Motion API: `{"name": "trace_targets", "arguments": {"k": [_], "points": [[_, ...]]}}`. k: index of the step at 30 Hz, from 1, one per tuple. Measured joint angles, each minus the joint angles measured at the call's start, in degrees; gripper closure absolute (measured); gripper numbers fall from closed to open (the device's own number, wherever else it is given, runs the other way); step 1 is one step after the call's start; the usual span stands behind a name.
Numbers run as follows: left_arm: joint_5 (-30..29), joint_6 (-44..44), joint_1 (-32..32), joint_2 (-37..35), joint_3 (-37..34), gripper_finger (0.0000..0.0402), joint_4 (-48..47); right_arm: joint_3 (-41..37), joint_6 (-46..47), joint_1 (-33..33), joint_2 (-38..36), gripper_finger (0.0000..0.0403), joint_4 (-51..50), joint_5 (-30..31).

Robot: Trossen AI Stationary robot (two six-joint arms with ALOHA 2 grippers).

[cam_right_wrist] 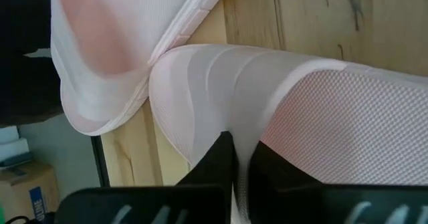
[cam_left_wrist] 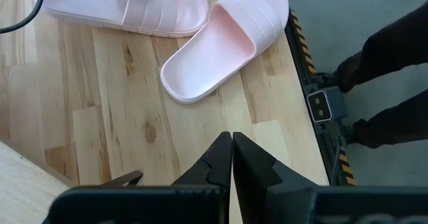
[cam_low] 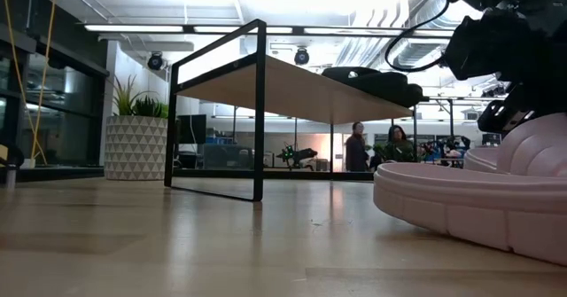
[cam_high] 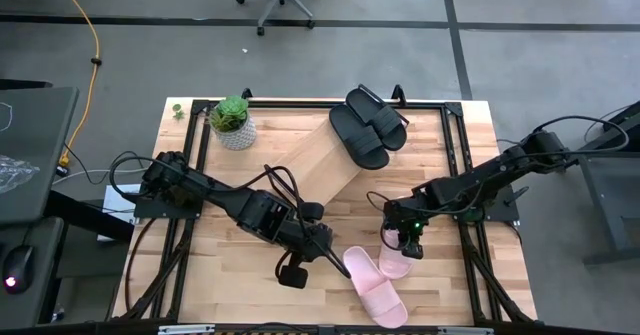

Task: Pick and place slides into the shelf
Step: Put the top pink slide on the shelf

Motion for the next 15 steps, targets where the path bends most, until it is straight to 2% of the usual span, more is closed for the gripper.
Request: {"name": "trace_targets", "arguments": {"k": [9, 15], "points": [[0.0, 0.99, 0.0, 0.0, -0.01, 0.0399, 0.03, 0.0, 2.12, 0.0, -0.49, 0.0402, -0.6, -0.01], [0.63, 0.97, 0.0, 0.0, -0.02, 0.0399, 0.04, 0.0, 4.05, 0.0, -4.58, 0.0402, -2.8, 1.25]]}}
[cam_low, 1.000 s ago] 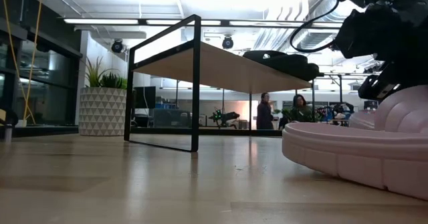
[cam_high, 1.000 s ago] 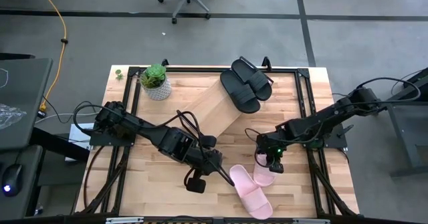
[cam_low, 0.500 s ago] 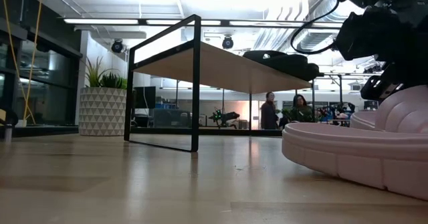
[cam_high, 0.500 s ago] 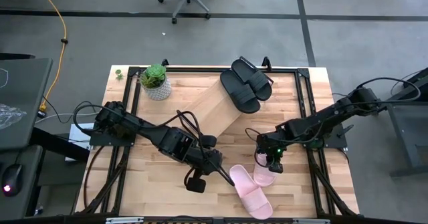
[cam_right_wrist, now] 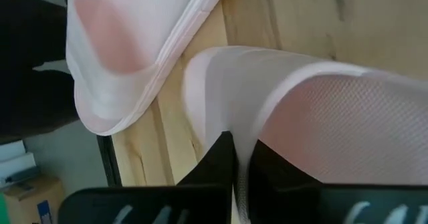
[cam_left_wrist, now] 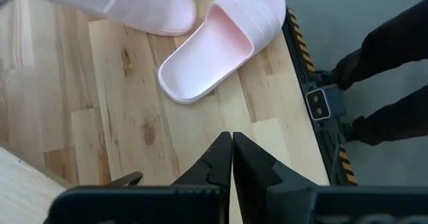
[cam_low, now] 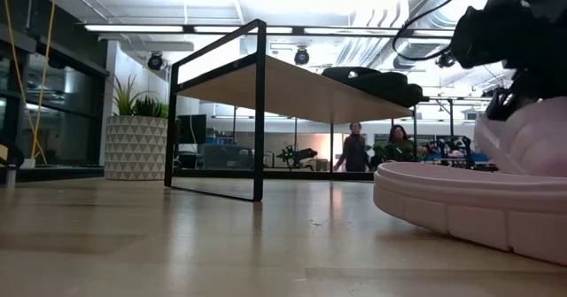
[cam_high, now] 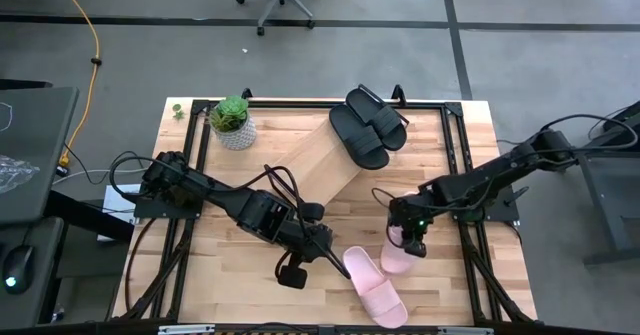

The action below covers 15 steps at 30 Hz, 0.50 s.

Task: Pick and place slides into the shelf
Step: Put the top pink slide on the shelf

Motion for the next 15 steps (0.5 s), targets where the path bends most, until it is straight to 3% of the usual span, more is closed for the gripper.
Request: {"name": "trace_targets", "arguments": {"k": [15], "points": [[0.02, -1.48, 0.0, 0.0, 0.02, 0.0399, 0.02, 0.0, 8.25, 0.02, -16.12, 0.0403, -3.82, 5.38]]}}
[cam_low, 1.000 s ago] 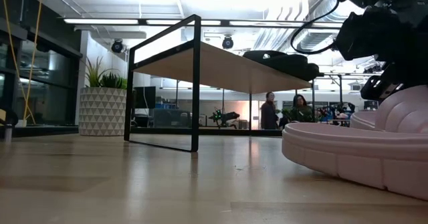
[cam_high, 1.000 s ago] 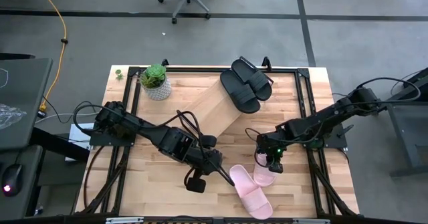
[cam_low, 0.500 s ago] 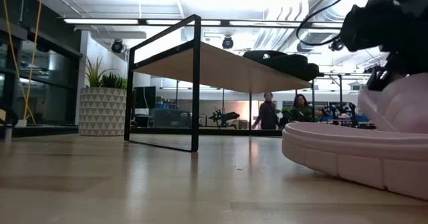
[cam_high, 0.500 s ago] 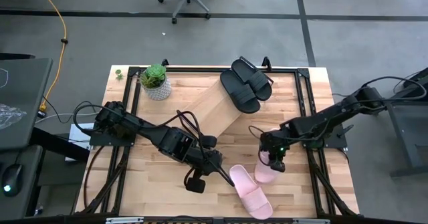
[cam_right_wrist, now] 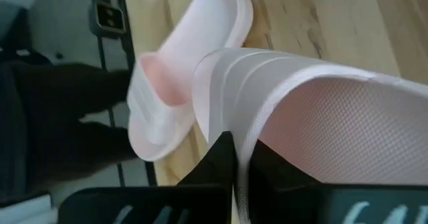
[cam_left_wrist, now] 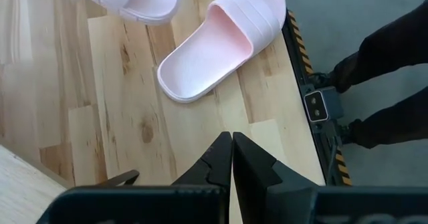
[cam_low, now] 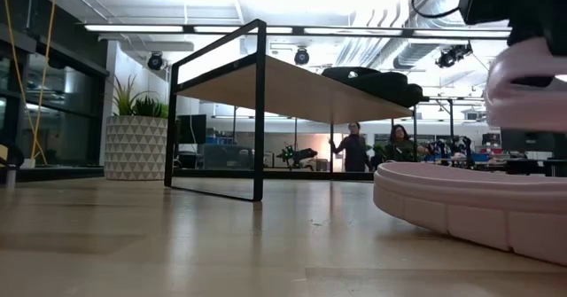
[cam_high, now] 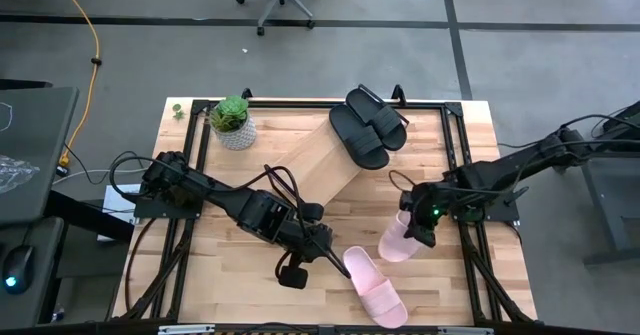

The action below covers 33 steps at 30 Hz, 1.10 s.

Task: Pick and place slides into the shelf
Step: Put the top pink slide on the shelf

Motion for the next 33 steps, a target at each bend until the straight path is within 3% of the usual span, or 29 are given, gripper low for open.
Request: {"name": "trace_targets", "arguments": {"k": [9, 15, 19, 27, 33], "points": [[-2.27, -1.5, 0.02, -0.46, 0.74, 0.0399, 3.93, 0.0, 3.94, 0.0, -4.56, 0.0403, 2.26, 0.6], [-6.69, 0.5, 0.0, -0.6, 7.09, 0.0399, 3.58, 0.0, 10.2, 0.0, -4.52, 0.0403, 13.1, 0.32], [-11.03, 1.24, 0.0, -0.51, 13.93, 0.0399, -2.09, 0.0, 13.66, 0.02, -4.63, 0.0403, 21.4, 1.31], [-17.92, -1.22, 0.0, -0.62, 24.16, 0.0399, -16.44, 0.0, 22.72, 0.6, -4.65, 0.0403, 32.32, 15.89], [-19.1, -2.71, 0.0, -2.05, 23.49, 0.0399, -24.48, 0.0, 29.01, 2.39, -4.46, 0.0403, 39.51, 27.95]]}}
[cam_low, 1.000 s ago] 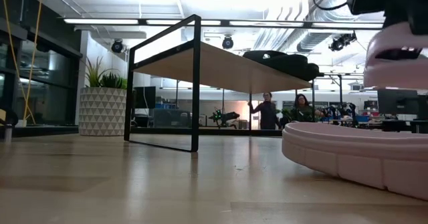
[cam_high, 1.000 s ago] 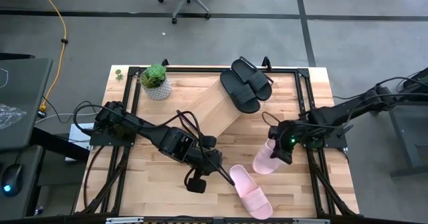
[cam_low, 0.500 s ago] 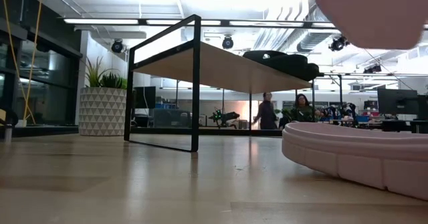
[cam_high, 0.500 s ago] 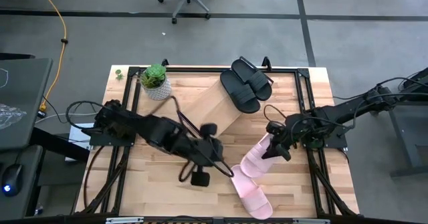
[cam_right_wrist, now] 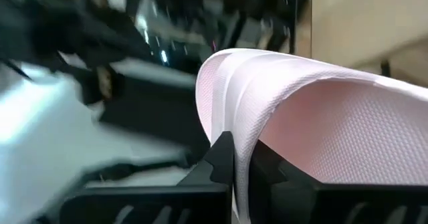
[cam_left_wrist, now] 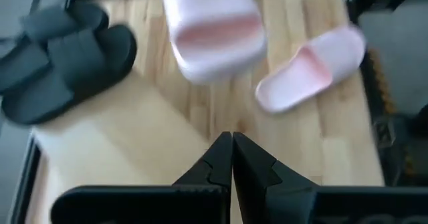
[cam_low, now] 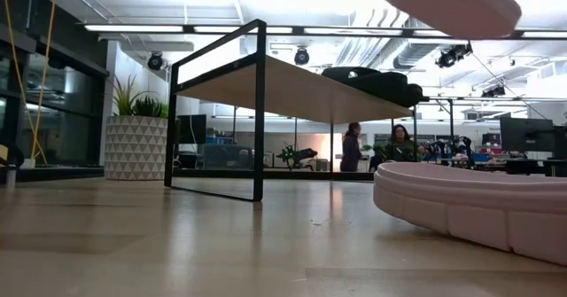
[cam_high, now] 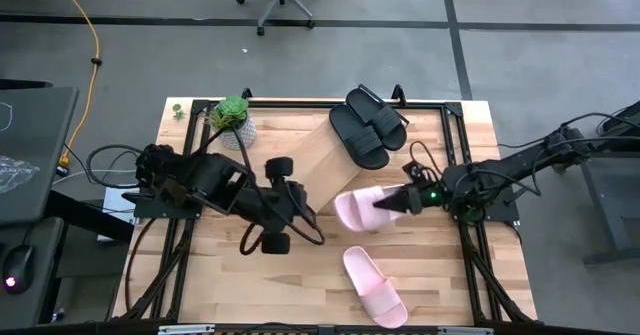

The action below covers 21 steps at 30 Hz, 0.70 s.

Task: Pick and place slides into the shelf
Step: Put the top pink slide on the shelf

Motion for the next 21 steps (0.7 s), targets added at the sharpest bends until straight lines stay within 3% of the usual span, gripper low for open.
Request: {"name": "trace_targets", "arguments": {"k": [3, 13, 16, 21], "points": [[-0.01, -0.53, 0.0, 0.06, -0.06, 0.0399, -5.51, 0.0, 2.17, 0.64, 0.91, 0.0403, 4.13, 6.29], [0.03, 6.85, 0.0, 0.06, -1.12, 0.0399, -5.37, 0.27, 6.45, 0.69, 10.88, 0.0403, 18.93, 23.29], [0.05, 10.24, 0.0, -0.24, -1.13, 0.0399, -5.37, 2.31, 6.6, 0.2, 14.4, 0.0403, 18.84, 26.42], [0.71, 15.7, 0.0, -1.66, -1.13, 0.0399, -5.37, 8.3, 5.15, -2.95, 20.95, 0.0403, 19.14, 26.66]]}}
